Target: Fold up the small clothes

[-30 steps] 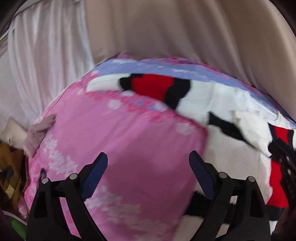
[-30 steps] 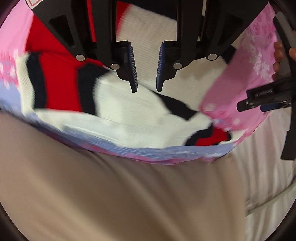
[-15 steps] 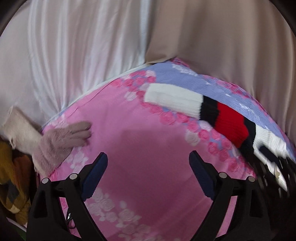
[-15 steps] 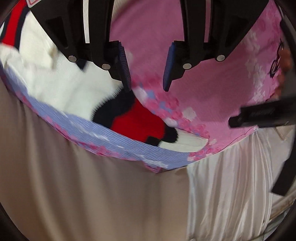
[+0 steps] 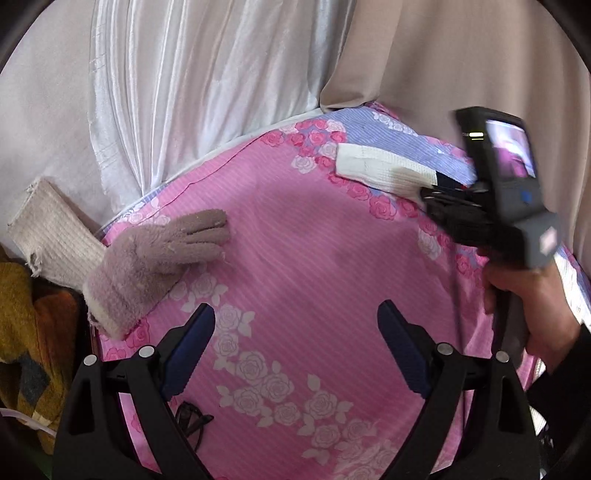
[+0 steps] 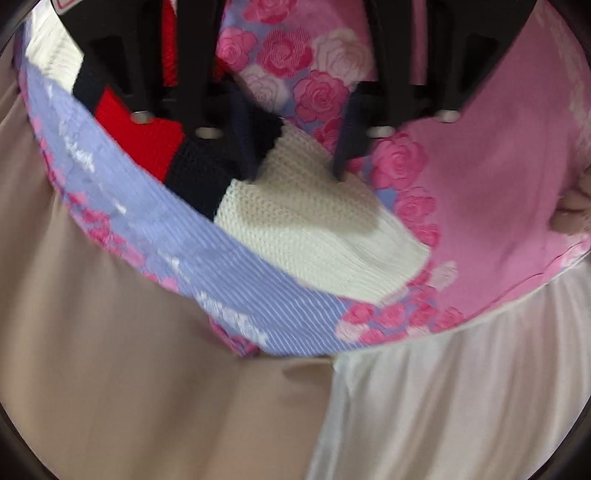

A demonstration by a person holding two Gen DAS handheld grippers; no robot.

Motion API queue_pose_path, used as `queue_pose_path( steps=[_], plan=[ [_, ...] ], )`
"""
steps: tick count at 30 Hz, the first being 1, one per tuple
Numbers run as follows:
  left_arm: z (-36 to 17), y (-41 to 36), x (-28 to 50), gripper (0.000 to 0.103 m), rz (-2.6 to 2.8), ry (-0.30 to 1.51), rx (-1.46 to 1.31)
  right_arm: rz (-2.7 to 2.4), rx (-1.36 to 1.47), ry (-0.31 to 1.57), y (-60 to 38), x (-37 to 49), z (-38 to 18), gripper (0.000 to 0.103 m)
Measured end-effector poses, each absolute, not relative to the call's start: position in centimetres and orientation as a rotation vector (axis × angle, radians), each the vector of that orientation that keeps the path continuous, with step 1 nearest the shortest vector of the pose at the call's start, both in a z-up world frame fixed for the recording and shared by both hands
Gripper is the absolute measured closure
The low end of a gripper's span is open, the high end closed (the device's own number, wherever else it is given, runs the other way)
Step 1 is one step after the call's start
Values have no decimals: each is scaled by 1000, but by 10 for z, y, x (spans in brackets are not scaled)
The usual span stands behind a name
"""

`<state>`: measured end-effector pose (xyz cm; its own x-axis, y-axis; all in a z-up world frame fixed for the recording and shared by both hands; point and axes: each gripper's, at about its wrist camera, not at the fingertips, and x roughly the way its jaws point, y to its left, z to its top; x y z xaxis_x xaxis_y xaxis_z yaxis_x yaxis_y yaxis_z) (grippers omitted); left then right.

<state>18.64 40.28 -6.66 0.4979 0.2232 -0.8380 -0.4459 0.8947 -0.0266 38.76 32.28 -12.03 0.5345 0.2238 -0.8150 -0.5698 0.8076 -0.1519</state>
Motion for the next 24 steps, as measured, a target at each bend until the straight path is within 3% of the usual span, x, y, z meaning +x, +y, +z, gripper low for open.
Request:
queue_pose_path(
  steps=[6, 11, 16, 24],
  plan=[
    [-57, 389, 221, 16, 328, 944, -330, 471, -130, 828, 253, 367, -72, 96],
    [-64, 315, 288, 16, 45, 998, -480, 372, 119, 795, 142, 325, -37, 96],
    [-84, 227, 306, 16, -228, 1060, -642, 233, 167, 843, 52, 275, -54, 95],
    [-70, 151, 292, 13, -298, 1004, -552, 203, 116, 883, 10, 240, -86, 95]
  ],
)
